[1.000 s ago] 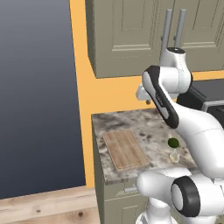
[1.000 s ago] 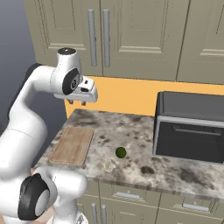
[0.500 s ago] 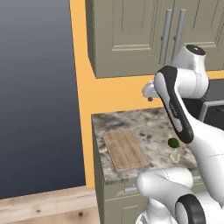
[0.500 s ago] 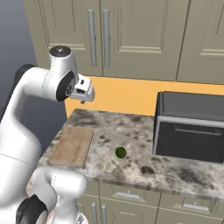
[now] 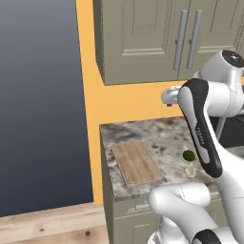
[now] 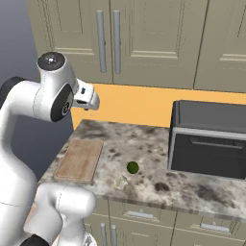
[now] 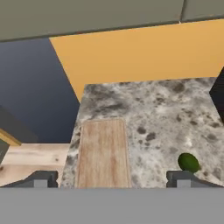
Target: Open the cabinet. Place the bowl and condiment on the counter. Then place the lime and garlic on the cutting board.
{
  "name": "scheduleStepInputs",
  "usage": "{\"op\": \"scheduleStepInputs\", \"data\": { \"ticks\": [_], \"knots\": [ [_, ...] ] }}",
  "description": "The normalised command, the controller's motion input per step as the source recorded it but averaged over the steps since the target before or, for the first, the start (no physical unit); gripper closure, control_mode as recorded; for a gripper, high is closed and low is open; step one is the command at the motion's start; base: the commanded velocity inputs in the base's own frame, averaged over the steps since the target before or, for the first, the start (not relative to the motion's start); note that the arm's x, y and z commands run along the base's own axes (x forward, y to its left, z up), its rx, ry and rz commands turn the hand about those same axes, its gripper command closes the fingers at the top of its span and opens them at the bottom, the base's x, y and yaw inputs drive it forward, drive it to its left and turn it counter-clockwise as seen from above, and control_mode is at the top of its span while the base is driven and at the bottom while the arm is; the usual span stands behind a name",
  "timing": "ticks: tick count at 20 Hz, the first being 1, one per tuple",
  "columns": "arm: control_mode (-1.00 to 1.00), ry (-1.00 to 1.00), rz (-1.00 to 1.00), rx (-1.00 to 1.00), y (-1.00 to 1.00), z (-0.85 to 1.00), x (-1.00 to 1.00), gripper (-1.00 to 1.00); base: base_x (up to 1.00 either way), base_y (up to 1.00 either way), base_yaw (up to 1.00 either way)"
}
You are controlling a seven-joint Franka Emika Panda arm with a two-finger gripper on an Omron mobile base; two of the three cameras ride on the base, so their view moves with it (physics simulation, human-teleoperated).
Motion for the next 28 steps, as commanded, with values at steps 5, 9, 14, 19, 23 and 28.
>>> {"op": "scheduleStepInputs", "data": {
  "ticks": [5, 9, 14, 19, 23, 28],
  "knots": [
    [-1.0, -0.12, -0.02, 0.0, -0.05, 0.35, -0.31, -1.0, 0.0, 0.0, 0.0],
    [-1.0, -0.12, -0.02, 0.0, -0.05, 0.51, -0.22, -1.0, 0.0, 0.0, 0.0],
    [-1.0, -0.18, -0.04, 0.02, -0.03, 0.48, -0.08, -1.0, 0.0, 0.0, 0.0],
    [-1.0, -0.13, -0.08, 0.0, -0.01, 0.47, -0.05, -1.0, 0.0, 0.0, 0.0],
    [-1.0, -0.08, -0.08, 0.0, -0.05, 0.44, -0.04, -1.0, 0.0, 0.0, 0.0],
    [-1.0, -0.03, -0.04, 0.0, -0.2, 0.39, 0.03, -1.0, 0.0, 0.0, 0.0]
  ]
}}
